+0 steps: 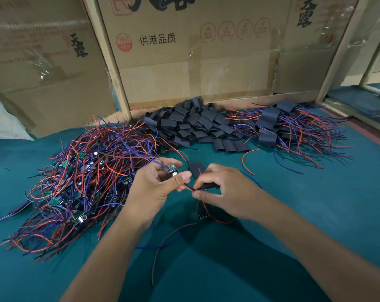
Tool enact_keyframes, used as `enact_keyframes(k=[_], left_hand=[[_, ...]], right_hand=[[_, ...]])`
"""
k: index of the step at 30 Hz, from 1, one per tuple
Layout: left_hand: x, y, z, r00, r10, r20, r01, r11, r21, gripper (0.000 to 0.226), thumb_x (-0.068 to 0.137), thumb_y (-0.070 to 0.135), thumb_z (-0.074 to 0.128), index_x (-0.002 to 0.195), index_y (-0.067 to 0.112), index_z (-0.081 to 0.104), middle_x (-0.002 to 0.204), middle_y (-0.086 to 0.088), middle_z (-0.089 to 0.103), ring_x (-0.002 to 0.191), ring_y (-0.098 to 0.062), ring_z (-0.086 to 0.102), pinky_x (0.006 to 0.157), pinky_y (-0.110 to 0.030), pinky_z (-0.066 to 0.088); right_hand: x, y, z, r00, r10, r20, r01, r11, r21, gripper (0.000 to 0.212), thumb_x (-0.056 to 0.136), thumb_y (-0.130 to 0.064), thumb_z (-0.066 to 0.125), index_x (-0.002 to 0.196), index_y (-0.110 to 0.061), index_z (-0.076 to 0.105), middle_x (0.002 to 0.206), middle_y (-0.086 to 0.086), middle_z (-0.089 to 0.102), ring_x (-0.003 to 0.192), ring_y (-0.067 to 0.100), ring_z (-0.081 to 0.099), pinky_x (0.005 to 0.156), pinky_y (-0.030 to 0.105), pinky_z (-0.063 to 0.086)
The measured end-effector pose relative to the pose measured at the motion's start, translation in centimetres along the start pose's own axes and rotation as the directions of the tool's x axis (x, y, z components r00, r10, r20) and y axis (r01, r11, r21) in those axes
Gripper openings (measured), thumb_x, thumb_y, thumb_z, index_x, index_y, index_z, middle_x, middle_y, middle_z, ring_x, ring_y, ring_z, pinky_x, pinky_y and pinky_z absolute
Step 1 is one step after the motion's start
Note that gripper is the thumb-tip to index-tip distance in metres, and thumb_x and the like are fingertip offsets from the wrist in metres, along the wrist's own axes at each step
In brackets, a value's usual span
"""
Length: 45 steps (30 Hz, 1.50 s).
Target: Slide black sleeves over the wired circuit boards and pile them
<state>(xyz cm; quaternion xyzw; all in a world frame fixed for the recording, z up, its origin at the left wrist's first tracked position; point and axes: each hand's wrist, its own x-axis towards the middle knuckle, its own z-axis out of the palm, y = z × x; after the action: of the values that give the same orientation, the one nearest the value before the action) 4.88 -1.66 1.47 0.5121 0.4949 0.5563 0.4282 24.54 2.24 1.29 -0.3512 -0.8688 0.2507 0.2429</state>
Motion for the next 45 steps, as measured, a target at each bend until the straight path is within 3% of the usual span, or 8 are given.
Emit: enact_keyframes(k=[9, 14, 18, 22, 28, 32, 42, 45], left_hand=[[-0.2, -0.7, 0.8, 0.996, -0.002, 0.089, 0.008, 0.997, -0.077, 0.029, 0.073, 0.020, 0.081, 0.093, 0.003, 0.070, 0.071, -0.010, 0.063, 0.063, -0.015, 0.056, 0.068, -0.020, 0.050], [-0.4, -1.0, 1.4, 0.985, -0.097, 0.142, 0.130, 0.961, -0.244, 0.038, 0.067, 0.025, 0.082, 0.098, 0.004, 0.076, 0.079, -0.008, 0.070, 0.067, -0.012, 0.060, 0.071, -0.020, 0.053], [-0.4, -1.2, 1.5, 0.993, -0.053, 0.109, 0.064, 0.993, -0.100, 0.035, 0.074, 0.033, 0.076, 0.087, 0.001, 0.077, 0.096, -0.022, 0.073, 0.076, -0.017, 0.059, 0.075, -0.027, 0.048], [-0.4, -1.1, 1.4, 0.996, -0.056, 0.076, 0.064, 0.991, -0.115, 0.042, 0.074, 0.037, 0.075, 0.080, -0.005, 0.074, 0.080, -0.024, 0.065, 0.067, -0.014, 0.056, 0.066, -0.026, 0.047], [0.0, 0.0, 0.5, 0.995, -0.105, -0.002, 0.099, 0.944, -0.316, 0.035, 0.080, 0.024, 0.067, 0.087, -0.011, 0.068, 0.075, -0.006, 0.071, 0.060, -0.010, 0.053, 0.055, -0.017, 0.047], [0.0, 0.5, 0.3, 0.996, -0.092, -0.023, 0.078, 0.936, -0.343, 0.030, 0.078, 0.023, 0.068, 0.081, -0.006, 0.066, 0.081, -0.008, 0.072, 0.060, -0.010, 0.054, 0.055, -0.018, 0.047], [-1.0, -0.8, 2.8, 0.997, -0.007, 0.078, 0.022, 0.982, -0.190, 0.028, 0.075, 0.027, 0.073, 0.082, 0.000, 0.078, 0.074, -0.016, 0.068, 0.064, -0.017, 0.060, 0.060, -0.022, 0.050], [-0.8, -0.5, 2.6, 0.998, -0.025, 0.052, 0.037, 0.970, -0.241, 0.025, 0.076, 0.024, 0.072, 0.080, 0.000, 0.077, 0.075, -0.016, 0.068, 0.064, -0.017, 0.061, 0.060, -0.022, 0.052]], right_hand=[[-0.3, -0.1, -0.7, 0.998, 0.066, 0.019, -0.068, 0.990, 0.121, 0.008, 0.090, -0.036, 0.069, 0.083, -0.038, 0.069, 0.080, -0.011, 0.057, 0.077, -0.003, 0.054, 0.066, 0.008, 0.036], [-0.3, 0.0, -0.7, 0.997, 0.083, -0.003, -0.082, 0.981, 0.173, 0.004, 0.089, -0.035, 0.071, 0.090, -0.032, 0.073, 0.084, -0.009, 0.060, 0.081, 0.007, 0.056, 0.077, 0.027, 0.044], [-0.3, 0.2, -0.5, 0.997, 0.078, -0.022, -0.072, 0.979, 0.193, 0.003, 0.088, -0.036, 0.071, 0.089, -0.033, 0.073, 0.086, -0.007, 0.062, 0.083, 0.007, 0.058, 0.076, 0.024, 0.043], [-0.2, 0.5, -0.6, 0.997, 0.079, -0.009, -0.076, 0.977, 0.197, 0.003, 0.089, -0.038, 0.070, 0.090, -0.035, 0.072, 0.087, -0.010, 0.062, 0.084, 0.004, 0.059, 0.077, 0.021, 0.044], [-0.8, 2.3, -2.7, 0.992, 0.101, 0.069, -0.110, 0.984, 0.138, 0.008, 0.089, -0.044, 0.068, 0.084, -0.037, 0.069, 0.083, -0.021, 0.061, 0.078, 0.000, 0.056, 0.071, 0.013, 0.038], [-0.9, 2.7, -3.7, 0.994, 0.106, 0.015, -0.106, 0.971, 0.213, 0.007, 0.088, -0.041, 0.071, 0.081, -0.040, 0.070, 0.084, -0.019, 0.065, 0.077, 0.000, 0.060, 0.071, 0.012, 0.040], [-0.5, 1.7, -2.1, 0.994, 0.017, -0.111, 0.006, 0.979, 0.204, 0.015, 0.090, -0.038, 0.069, 0.078, -0.046, 0.067, 0.085, -0.006, 0.059, 0.076, 0.008, 0.055, 0.070, 0.020, 0.041], [-0.7, 1.5, -2.6, 0.998, 0.022, -0.055, -0.010, 0.979, 0.205, 0.013, 0.097, -0.035, 0.059, 0.094, -0.043, 0.068, 0.092, -0.008, 0.057, 0.084, 0.009, 0.056, 0.078, 0.021, 0.041]])
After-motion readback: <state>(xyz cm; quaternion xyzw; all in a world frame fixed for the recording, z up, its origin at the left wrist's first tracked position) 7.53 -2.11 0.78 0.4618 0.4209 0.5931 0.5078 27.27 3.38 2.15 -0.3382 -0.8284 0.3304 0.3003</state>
